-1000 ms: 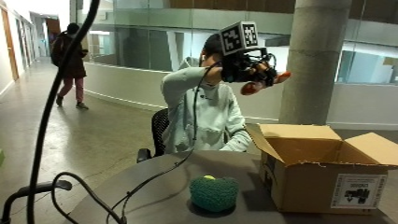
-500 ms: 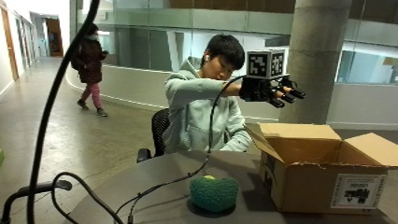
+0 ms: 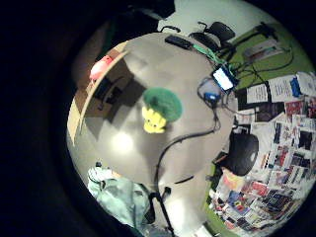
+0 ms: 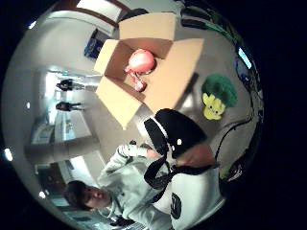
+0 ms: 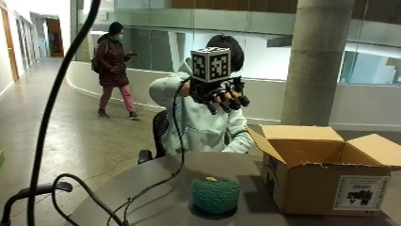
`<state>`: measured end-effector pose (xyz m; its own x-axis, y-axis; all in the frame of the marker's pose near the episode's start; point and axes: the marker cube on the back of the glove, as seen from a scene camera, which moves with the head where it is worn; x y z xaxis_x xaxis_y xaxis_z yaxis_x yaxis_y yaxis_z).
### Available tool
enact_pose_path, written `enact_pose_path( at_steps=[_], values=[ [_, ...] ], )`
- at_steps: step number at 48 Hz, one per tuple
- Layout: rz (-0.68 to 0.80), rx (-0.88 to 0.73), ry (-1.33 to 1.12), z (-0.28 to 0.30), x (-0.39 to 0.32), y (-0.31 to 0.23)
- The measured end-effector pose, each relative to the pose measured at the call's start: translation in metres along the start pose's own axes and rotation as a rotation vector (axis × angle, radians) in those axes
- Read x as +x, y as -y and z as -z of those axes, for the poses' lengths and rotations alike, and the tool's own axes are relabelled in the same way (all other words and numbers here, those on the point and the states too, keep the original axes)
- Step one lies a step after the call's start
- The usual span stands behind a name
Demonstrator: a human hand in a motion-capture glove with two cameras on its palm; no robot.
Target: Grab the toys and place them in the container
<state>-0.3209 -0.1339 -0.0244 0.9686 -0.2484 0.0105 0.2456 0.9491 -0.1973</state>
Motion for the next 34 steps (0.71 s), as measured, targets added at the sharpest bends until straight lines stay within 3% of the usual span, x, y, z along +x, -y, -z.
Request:
enact_pose_path(
  at_steps=[2, 15, 24, 34],
  values=[
    [0.059, -0.024, 0.005, -0.002, 0.017, -0.004],
    [0.044, -0.05, -0.039, -0.055, 0.074, 0.021],
    [-0.028, -0.086, -0.065, -0.118, 0.089, 0.053],
    [-0.141, -0.227, -0.053, -0.203, 0.093, 0.067]
  ],
)
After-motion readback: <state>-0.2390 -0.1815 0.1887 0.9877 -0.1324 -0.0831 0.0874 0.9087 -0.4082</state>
